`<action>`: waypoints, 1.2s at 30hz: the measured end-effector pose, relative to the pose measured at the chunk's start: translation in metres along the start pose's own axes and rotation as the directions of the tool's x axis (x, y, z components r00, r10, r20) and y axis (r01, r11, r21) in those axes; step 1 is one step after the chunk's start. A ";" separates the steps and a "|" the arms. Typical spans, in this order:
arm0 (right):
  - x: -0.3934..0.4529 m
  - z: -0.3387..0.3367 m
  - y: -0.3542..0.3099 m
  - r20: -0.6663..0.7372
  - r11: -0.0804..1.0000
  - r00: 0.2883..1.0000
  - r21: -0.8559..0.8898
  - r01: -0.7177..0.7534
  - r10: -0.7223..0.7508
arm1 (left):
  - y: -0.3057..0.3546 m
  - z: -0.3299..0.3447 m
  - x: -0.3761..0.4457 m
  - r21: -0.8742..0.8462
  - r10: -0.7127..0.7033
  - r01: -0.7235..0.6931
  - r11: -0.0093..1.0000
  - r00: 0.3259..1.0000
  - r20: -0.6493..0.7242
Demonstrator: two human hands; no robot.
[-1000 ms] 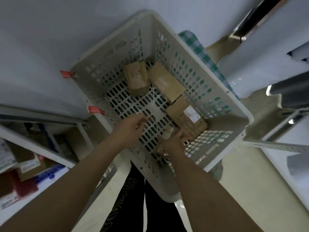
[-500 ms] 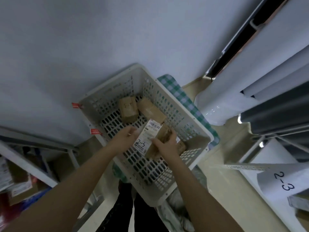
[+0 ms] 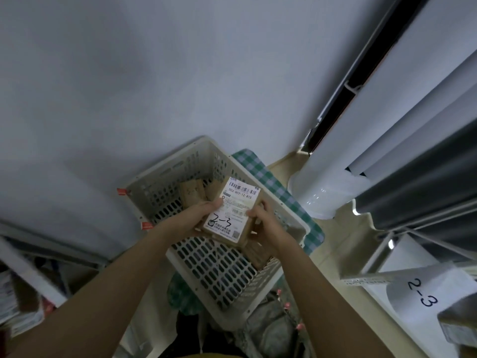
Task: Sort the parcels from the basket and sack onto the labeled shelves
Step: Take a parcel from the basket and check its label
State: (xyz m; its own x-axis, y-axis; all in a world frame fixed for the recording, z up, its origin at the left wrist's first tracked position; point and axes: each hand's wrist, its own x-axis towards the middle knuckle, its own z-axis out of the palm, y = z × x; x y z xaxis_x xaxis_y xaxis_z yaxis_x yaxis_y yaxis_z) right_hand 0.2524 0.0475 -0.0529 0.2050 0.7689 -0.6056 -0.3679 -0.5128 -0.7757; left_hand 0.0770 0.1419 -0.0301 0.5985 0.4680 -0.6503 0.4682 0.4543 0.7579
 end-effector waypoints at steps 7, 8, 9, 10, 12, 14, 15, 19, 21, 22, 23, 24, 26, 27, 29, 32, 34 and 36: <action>-0.008 -0.001 0.001 0.042 0.992 0.996 0.101 0.078 -0.082 | 0.001 0.004 -0.005 -0.048 0.045 -0.048 0.998 0.997 -0.066; -0.008 -0.002 0.002 0.038 0.991 0.995 0.105 0.083 -0.087 | 0.000 0.005 -0.006 -0.044 0.058 -0.062 0.997 0.993 -0.103; -0.008 -0.002 0.002 0.027 0.992 0.995 0.092 0.089 -0.092 | 0.001 0.006 -0.007 -0.037 0.073 -0.079 0.996 0.988 -0.135; -0.011 -0.002 0.001 0.015 0.993 0.996 0.068 0.092 -0.093 | 0.000 0.007 -0.008 -0.031 0.084 -0.090 0.995 0.984 -0.157; -0.015 -0.003 0.002 0.013 0.997 0.997 0.023 0.073 -0.073 | 0.000 0.010 -0.012 -0.029 0.106 -0.113 0.993 0.976 -0.189; -0.021 -0.006 0.005 0.050 0.999 0.998 -0.032 0.036 -0.035 | -0.001 0.013 -0.017 -0.042 0.115 -0.126 0.991 0.971 -0.208; -0.025 -0.007 0.006 0.077 0.999 0.997 -0.048 0.021 -0.018 | -0.001 0.015 -0.019 -0.045 0.117 -0.130 0.991 0.970 -0.212; -0.036 -0.008 0.014 0.133 0.997 0.991 -0.079 -0.002 0.013 | -0.009 0.022 -0.031 -0.044 0.106 -0.120 0.992 0.966 -0.235; -0.038 -0.008 0.020 0.120 0.995 0.993 -0.102 0.006 0.006 | -0.017 0.024 -0.034 -0.011 0.118 -0.125 0.992 0.961 -0.250; -0.039 -0.008 0.023 0.112 0.995 0.994 -0.100 0.008 0.004 | -0.021 0.025 -0.036 0.035 0.135 -0.130 0.991 0.955 -0.265; -0.041 -0.008 0.026 0.097 0.996 0.995 -0.094 0.011 -0.001 | -0.024 0.027 -0.038 0.094 0.158 -0.136 0.986 0.945 -0.285; -0.044 -0.008 0.030 0.081 0.996 0.997 -0.090 0.015 -0.008 | -0.028 0.029 -0.040 0.151 0.179 -0.137 0.979 0.933 -0.311; -0.054 -0.009 0.040 0.034 0.998 0.999 -0.063 0.018 -0.016 | -0.034 0.034 -0.045 0.219 0.193 -0.115 0.969 0.904 -0.380; -0.061 -0.011 0.046 0.001 0.999 1.000 -0.049 0.022 -0.022 | -0.037 0.037 -0.049 0.230 0.196 -0.108 0.967 0.892 -0.407; -0.073 -0.016 0.060 -0.075 0.999 0.997 -0.034 0.025 -0.028 | -0.041 0.041 -0.054 0.257 0.218 -0.114 0.960 0.878 -0.426; -0.096 -0.022 0.083 -0.177 0.998 0.983 0.026 0.056 -0.051 | -0.055 0.050 -0.059 0.272 0.261 -0.154 0.950 0.870 -0.418; -0.114 -0.024 0.104 -0.266 0.993 0.962 0.075 0.086 -0.063 | -0.067 0.061 -0.066 0.300 0.281 -0.166 0.939 0.873 -0.398; -0.137 -0.022 0.131 -0.352 0.985 0.934 0.137 0.105 -0.051 | -0.085 0.075 -0.075 0.307 0.273 -0.165 0.937 0.895 -0.352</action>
State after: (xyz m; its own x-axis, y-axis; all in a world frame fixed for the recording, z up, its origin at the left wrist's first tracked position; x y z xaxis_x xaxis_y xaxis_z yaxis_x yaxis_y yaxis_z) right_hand 0.1964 -0.1336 -0.0751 0.5298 0.6099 -0.5893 -0.4655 -0.3718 -0.8032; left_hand 0.0410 0.0117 -0.0417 0.4347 0.8098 -0.3940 0.5398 0.1159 0.8338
